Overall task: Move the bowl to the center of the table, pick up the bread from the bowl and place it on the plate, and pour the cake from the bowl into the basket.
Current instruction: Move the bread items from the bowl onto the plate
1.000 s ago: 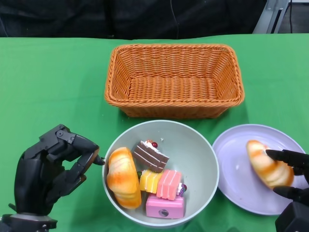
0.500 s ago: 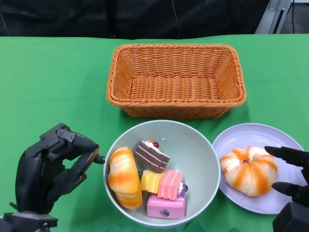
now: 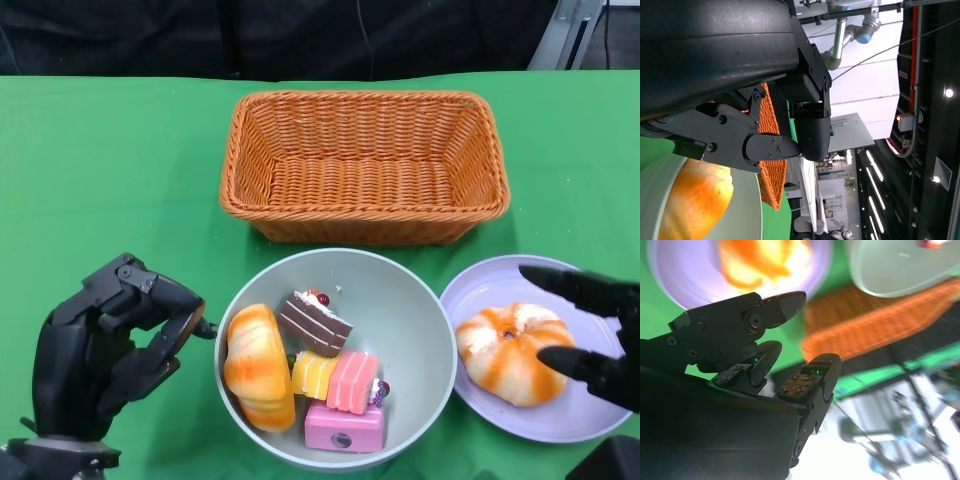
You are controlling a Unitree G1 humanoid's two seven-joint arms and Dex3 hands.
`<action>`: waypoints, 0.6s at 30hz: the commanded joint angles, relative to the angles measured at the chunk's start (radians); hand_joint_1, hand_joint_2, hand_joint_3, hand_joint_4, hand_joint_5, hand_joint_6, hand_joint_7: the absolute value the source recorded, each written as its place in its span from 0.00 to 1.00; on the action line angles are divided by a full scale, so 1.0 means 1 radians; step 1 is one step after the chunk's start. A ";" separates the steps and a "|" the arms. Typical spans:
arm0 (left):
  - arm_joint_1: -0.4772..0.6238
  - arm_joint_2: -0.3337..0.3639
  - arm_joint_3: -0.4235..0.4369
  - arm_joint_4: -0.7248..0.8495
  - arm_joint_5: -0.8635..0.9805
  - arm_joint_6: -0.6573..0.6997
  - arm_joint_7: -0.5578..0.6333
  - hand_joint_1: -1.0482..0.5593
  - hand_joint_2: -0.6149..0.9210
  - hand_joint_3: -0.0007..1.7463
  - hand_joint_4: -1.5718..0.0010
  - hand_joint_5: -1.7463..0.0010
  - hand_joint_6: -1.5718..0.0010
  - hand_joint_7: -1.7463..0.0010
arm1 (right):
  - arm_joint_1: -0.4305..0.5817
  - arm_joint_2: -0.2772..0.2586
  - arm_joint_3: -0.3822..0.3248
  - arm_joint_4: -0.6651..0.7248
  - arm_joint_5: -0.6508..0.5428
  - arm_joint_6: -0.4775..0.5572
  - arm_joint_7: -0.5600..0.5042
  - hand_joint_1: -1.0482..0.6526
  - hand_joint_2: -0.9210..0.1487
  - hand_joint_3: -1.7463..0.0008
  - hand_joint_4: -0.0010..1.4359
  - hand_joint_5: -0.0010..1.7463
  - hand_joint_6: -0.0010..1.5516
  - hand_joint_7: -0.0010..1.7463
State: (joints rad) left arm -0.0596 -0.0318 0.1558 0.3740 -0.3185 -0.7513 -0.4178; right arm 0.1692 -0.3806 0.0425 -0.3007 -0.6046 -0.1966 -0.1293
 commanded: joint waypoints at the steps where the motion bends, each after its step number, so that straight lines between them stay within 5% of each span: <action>1: -0.011 0.012 0.002 -0.011 0.004 0.005 0.014 0.56 0.99 0.21 0.50 0.17 0.50 0.28 | -0.014 -0.008 -0.015 -0.071 0.028 -0.029 0.028 0.39 0.07 1.00 0.60 0.03 0.47 0.01; 6: -0.030 0.006 0.001 -0.005 0.012 0.008 0.029 0.57 1.00 0.21 0.50 0.17 0.50 0.28 | -0.061 -0.016 0.022 -0.144 0.000 -0.093 0.073 0.34 0.06 1.00 0.63 0.04 0.49 0.02; 18: -0.037 -0.003 -0.012 -0.035 0.030 0.048 0.071 0.59 0.90 0.39 0.46 0.17 0.47 0.29 | -0.171 -0.010 0.142 -0.173 -0.013 -0.250 0.196 0.31 0.04 1.00 0.61 0.05 0.49 0.01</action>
State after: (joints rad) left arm -0.0918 -0.0407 0.1414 0.3526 -0.2916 -0.7078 -0.3615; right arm 0.0254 -0.3837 0.1580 -0.4781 -0.6129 -0.4142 0.0548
